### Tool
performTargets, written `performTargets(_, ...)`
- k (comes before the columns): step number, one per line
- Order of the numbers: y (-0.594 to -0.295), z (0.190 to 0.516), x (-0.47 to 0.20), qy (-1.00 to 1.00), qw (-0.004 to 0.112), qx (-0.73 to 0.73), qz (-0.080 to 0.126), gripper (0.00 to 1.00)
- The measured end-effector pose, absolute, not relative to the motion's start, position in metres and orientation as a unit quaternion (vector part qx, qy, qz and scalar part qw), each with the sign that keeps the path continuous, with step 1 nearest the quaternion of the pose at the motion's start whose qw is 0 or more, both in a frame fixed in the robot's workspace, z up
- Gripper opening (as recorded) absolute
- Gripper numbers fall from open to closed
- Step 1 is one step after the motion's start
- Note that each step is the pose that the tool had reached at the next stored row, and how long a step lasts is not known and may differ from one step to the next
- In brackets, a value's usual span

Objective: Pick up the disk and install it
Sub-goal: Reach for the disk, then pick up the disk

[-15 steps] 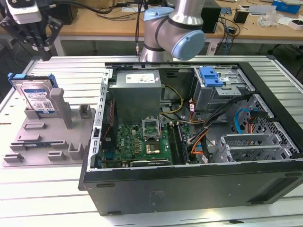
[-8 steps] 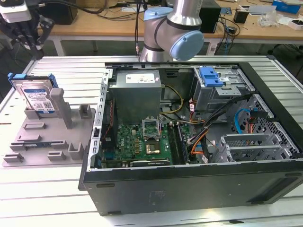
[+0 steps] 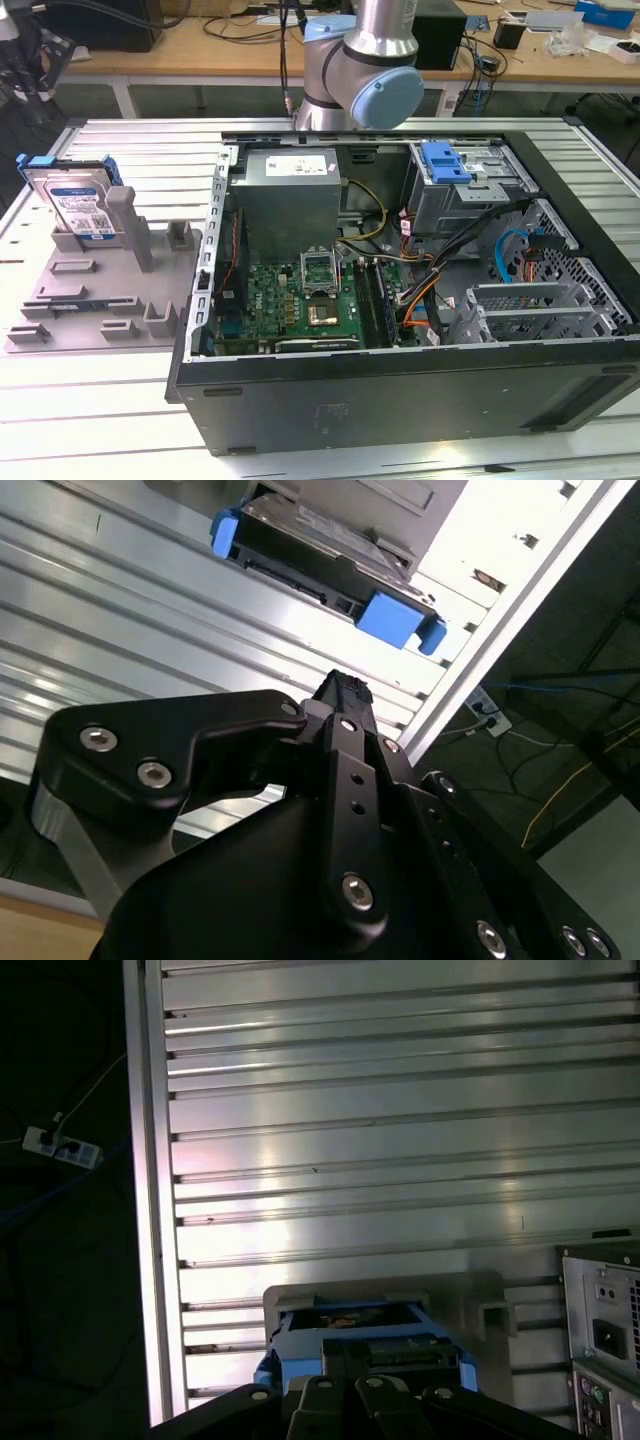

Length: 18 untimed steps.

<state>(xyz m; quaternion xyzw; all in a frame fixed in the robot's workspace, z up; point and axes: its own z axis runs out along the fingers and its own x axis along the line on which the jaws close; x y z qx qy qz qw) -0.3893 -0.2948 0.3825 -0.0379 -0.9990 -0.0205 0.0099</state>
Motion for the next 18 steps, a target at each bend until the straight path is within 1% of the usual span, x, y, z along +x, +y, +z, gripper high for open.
performTargets(18,-0.2948,0.3826,-0.3893,-0.999,0.01,-0.038,-0.02,0.11)
